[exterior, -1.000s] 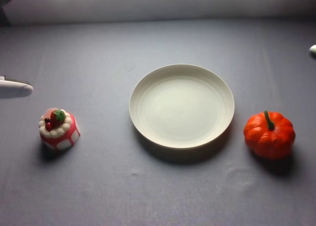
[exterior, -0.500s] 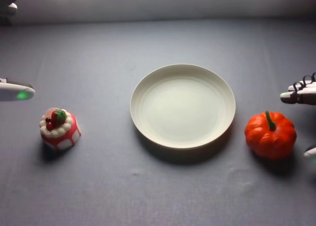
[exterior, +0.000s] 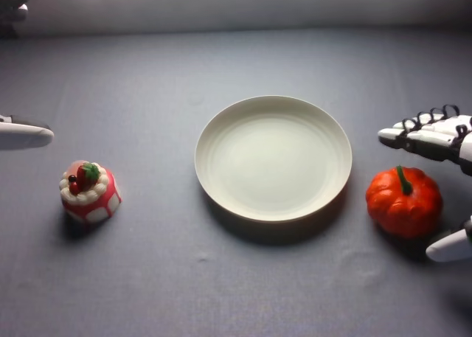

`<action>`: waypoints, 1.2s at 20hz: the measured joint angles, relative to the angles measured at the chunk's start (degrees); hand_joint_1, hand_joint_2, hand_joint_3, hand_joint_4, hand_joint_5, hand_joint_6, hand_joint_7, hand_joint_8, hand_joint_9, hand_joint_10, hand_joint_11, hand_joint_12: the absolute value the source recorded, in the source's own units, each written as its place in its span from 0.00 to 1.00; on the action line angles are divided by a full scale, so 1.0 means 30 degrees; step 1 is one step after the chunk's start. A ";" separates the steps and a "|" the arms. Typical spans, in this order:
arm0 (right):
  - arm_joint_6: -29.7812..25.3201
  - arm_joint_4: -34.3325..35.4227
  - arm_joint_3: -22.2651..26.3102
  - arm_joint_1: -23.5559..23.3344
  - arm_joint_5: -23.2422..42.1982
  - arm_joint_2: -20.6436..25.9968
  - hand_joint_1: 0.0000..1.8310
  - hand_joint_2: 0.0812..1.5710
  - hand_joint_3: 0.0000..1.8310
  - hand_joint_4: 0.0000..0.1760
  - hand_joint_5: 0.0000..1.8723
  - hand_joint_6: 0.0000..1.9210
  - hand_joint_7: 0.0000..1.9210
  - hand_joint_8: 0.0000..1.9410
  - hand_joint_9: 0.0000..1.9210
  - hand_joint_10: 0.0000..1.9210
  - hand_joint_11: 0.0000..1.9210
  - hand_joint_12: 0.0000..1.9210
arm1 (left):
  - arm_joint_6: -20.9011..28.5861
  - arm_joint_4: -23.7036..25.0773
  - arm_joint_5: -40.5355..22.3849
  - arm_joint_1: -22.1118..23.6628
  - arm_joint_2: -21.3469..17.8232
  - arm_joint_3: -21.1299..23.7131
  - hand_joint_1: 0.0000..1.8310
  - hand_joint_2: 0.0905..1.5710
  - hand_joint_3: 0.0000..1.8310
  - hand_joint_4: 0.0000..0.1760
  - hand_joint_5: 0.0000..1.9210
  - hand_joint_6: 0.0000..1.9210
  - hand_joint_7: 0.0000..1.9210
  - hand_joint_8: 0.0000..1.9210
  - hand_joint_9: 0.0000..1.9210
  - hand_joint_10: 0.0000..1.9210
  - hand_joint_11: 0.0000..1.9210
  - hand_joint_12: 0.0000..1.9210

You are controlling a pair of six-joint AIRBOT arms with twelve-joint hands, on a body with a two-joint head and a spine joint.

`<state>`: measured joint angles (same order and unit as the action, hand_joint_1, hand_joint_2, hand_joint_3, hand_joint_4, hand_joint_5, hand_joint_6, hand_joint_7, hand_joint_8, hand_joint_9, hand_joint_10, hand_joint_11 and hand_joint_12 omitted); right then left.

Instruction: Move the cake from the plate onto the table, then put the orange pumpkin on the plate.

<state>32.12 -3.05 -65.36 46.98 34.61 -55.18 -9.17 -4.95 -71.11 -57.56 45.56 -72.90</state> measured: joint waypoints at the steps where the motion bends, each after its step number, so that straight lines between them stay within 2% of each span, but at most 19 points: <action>1: -0.0073 -0.0138 0.0153 -0.0095 -0.0029 0.0022 0.46 0.48 0.00 0.53 0.00 0.00 0.00 0.00 0.00 0.00 0.00 0.00 | 0.0000 0.0000 0.0000 0.0000 0.0000 0.0000 0.53 0.49 0.00 0.84 0.01 0.00 0.00 0.00 0.02 0.00 0.00 0.30; 2: -0.0138 -0.0437 0.0313 -0.0124 0.0007 0.0058 0.46 0.49 0.00 0.40 0.00 0.00 0.00 0.00 0.00 0.00 0.00 0.00 | 0.0000 0.0015 0.0007 -0.0015 0.0000 0.0000 0.53 0.50 0.00 0.82 0.02 0.00 0.00 0.00 0.02 0.00 0.00 0.27; 3: -0.0284 -0.0889 0.0372 -0.0211 0.0066 0.0080 0.46 0.49 0.00 0.38 0.00 0.00 0.00 0.00 0.00 0.00 0.01 0.00 | -0.0007 0.0058 0.0007 -0.0015 0.0015 0.0000 0.53 0.49 0.00 0.81 0.02 0.00 0.00 0.00 0.03 0.00 0.00 0.29; 4: -0.0313 -0.0998 0.0372 -0.0248 0.0051 0.0080 0.45 0.48 0.00 0.43 0.00 0.00 0.00 0.00 0.00 0.00 0.03 0.01 | -0.0007 0.0066 0.0029 -0.0015 0.0022 0.0000 0.52 0.49 0.00 0.78 0.02 0.00 0.00 0.00 0.04 0.00 0.00 0.31; 5: -0.0423 -0.0984 0.0357 -0.0255 0.0073 0.0080 0.45 0.48 0.00 0.26 0.00 0.00 0.00 0.00 0.00 0.00 0.03 0.02 | -0.0007 0.0036 0.0022 -0.0036 0.0095 0.0000 0.54 0.48 0.00 0.81 0.02 0.00 0.00 0.00 0.04 0.00 0.00 0.30; 6: -0.0481 -0.0925 0.0342 -0.0255 0.0087 0.0095 0.45 0.49 0.00 0.23 0.00 0.00 0.00 0.00 0.00 0.00 0.02 0.01 | 0.0000 0.0058 0.0073 -0.0036 0.0146 0.0000 0.54 0.49 0.00 0.81 0.02 0.00 0.00 0.00 0.03 0.00 0.00 0.27; 7: -0.0488 -0.0933 0.0342 -0.0255 0.0066 0.0095 0.46 0.49 0.00 0.18 0.00 0.00 0.00 0.00 0.00 0.00 0.03 0.02 | 0.0000 0.0168 0.0146 -0.0036 0.0182 0.0000 0.54 0.49 0.00 0.76 0.02 0.00 0.00 0.00 0.03 0.00 0.00 0.26; 8: -0.0488 -0.0954 0.0342 -0.0255 0.0058 0.0073 0.47 0.52 0.01 0.10 0.00 0.00 0.00 0.00 0.00 0.00 0.03 0.02 | 0.0000 0.0175 0.0175 -0.0036 0.0211 0.0000 0.54 0.49 0.00 0.81 0.03 0.01 0.00 0.00 0.03 0.00 0.00 0.26; 9: -0.0495 -0.0947 0.0321 -0.0255 0.0066 0.0029 0.49 0.56 0.00 0.00 0.01 0.01 0.00 0.00 0.01 0.00 0.01 0.13 | 0.0000 0.0197 0.0204 -0.0036 0.0211 0.0000 0.54 0.49 0.00 0.81 0.04 0.01 0.00 0.00 0.03 0.00 0.00 0.26; 12: -0.0503 -0.0976 0.0138 -0.0255 -0.0015 -0.0066 0.50 0.58 0.00 0.00 0.12 0.01 0.11 0.01 0.13 0.03 0.00 0.58 | -0.0007 0.0189 0.0270 -0.0036 0.0211 0.0000 0.53 0.50 0.00 0.86 0.05 0.01 0.00 0.00 0.03 0.00 0.00 0.25; 13: -0.0503 -0.0940 0.0080 -0.0255 -0.0029 -0.0102 0.50 0.58 0.00 0.00 0.14 0.01 0.14 0.01 0.15 0.03 0.00 0.66 | 0.0000 0.0197 0.0270 -0.0036 0.0211 0.0000 0.53 0.50 0.00 0.84 0.04 0.00 0.00 0.00 0.03 0.00 0.00 0.25; 15: -0.0503 -0.0940 0.0000 -0.0255 -0.0080 -0.0219 0.51 0.58 0.00 0.00 0.18 0.01 0.15 0.00 0.13 0.01 0.00 0.53 | -0.0007 0.0168 0.0277 -0.0036 0.0211 0.0000 0.53 0.50 0.00 0.75 0.04 0.00 0.01 0.00 0.04 0.00 0.00 0.24; 16: -0.0503 -0.0940 -0.0131 -0.0255 -0.0109 -0.0379 0.52 0.58 0.00 0.00 0.19 0.01 0.16 0.01 0.14 0.01 0.00 0.51 | -0.0007 0.0189 0.0270 -0.0036 0.0219 0.0000 0.53 0.50 0.00 0.67 0.04 0.00 0.01 0.00 0.04 0.01 0.00 0.24; 17: -0.0517 -0.0845 -0.0168 -0.0255 -0.0087 -0.0452 0.53 0.58 0.00 0.00 0.20 0.01 0.19 0.01 0.17 0.02 0.00 0.57 | 0.0000 0.0233 0.0262 -0.0036 0.0219 0.0000 0.53 0.50 0.00 0.73 0.04 0.00 0.01 0.00 0.05 0.01 0.00 0.26; 19: -0.0532 -0.0780 -0.0277 -0.0255 -0.0022 -0.0532 0.53 0.58 0.00 0.00 0.22 0.01 0.24 0.01 0.23 0.02 0.02 0.62 | -0.0007 0.0277 0.0270 -0.0036 0.0219 0.0000 0.54 0.49 0.00 0.59 0.04 0.00 0.01 0.00 0.05 0.00 0.00 0.28; 20: -0.0539 -0.0780 -0.0372 -0.0262 0.0036 -0.0583 0.54 0.58 0.00 0.00 0.22 0.00 0.25 0.00 0.24 0.02 0.03 0.65 | 0.0000 0.0270 0.0277 -0.0036 0.0219 0.0000 0.53 0.50 0.00 0.64 0.04 0.00 0.01 0.00 0.06 0.01 0.00 0.30; 21: -0.0554 -0.0670 -0.0415 -0.0262 0.0073 -0.0656 0.54 0.58 0.00 0.00 0.23 0.00 0.26 0.01 0.26 0.02 0.04 0.72 | -0.0007 0.0277 0.0277 -0.0036 0.0219 0.0000 0.54 0.51 0.00 0.58 0.04 0.00 0.01 0.00 0.07 0.01 0.00 0.30; 23: -0.0568 -0.0561 -0.0532 -0.0270 0.0124 -0.0780 0.55 0.57 0.00 0.00 0.25 0.00 0.28 0.01 0.28 0.03 0.04 0.77 | 0.0007 0.0270 0.0277 -0.0036 0.0219 0.0029 0.56 0.51 0.00 0.56 0.04 0.00 0.01 0.00 0.06 0.00 0.00 0.28; 24: -0.0576 -0.0583 -0.0605 -0.0342 0.0073 -0.0816 0.55 0.57 0.00 0.00 0.25 0.00 0.31 0.01 0.30 0.04 0.07 0.76 | 0.0000 0.0291 0.0270 -0.0036 0.0240 0.0036 0.56 0.51 0.00 0.63 0.04 0.00 0.00 0.00 0.04 0.00 0.00 0.24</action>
<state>30.39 -4.80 -67.18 45.95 34.83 -57.63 -9.17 -4.08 -70.30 -57.67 46.28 -72.79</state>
